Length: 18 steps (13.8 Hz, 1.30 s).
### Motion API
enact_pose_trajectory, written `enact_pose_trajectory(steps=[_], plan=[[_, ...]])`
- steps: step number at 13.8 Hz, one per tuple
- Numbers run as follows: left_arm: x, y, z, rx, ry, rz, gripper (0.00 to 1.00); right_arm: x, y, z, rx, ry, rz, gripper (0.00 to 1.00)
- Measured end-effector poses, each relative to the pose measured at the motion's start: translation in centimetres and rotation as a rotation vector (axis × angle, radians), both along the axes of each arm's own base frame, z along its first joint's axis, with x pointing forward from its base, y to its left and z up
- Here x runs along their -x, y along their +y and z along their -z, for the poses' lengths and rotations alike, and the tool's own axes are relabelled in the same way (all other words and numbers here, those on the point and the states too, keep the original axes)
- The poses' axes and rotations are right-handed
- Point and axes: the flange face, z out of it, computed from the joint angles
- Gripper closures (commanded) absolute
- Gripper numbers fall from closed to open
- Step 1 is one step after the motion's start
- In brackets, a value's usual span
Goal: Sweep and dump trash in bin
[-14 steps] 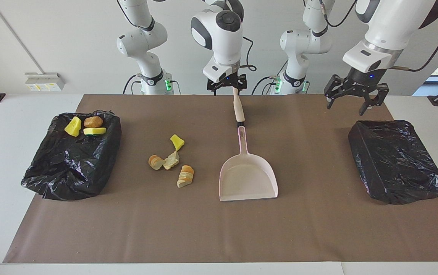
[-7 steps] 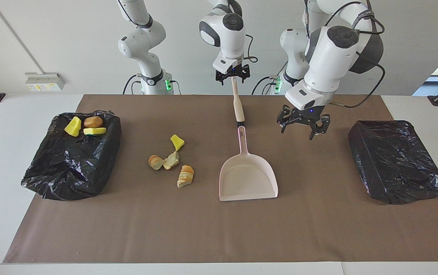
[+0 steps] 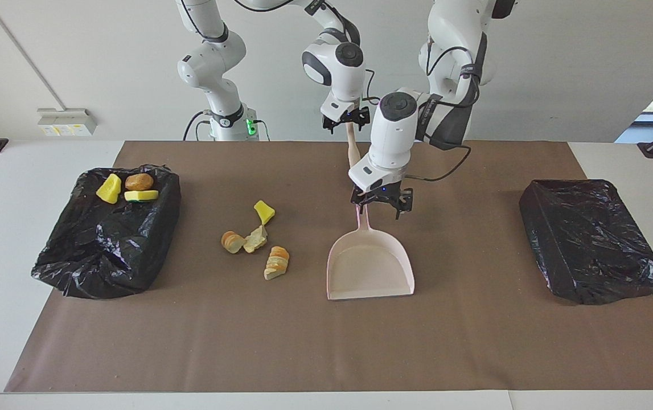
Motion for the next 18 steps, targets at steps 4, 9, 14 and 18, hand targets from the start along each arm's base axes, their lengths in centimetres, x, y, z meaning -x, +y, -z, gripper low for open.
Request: enact_pose_trajectory(steps=[4,9,14,18], plan=[[2.2,-1.0,3.5,0.016,-0.006,-0.067,0.17,1.2,1.1,1.7,-0.002,0.008,-0.001,0.01],[2.5,-0.9,3.6,0.018,-0.004,-0.148,0.76,1.1,1.1,1.8,-0.001,0.008,0.002,0.95],[2.1,-0.5,3.2,0.021,-0.011,-0.161,1.00,1.0,0.9,1.9,0.011,0.017,0.015,1.00],[0.9,0.8,1.3,0.013,-0.029,-0.024,1.00,0.8,0.5,1.2,0.049,0.058,0.011,1.00]])
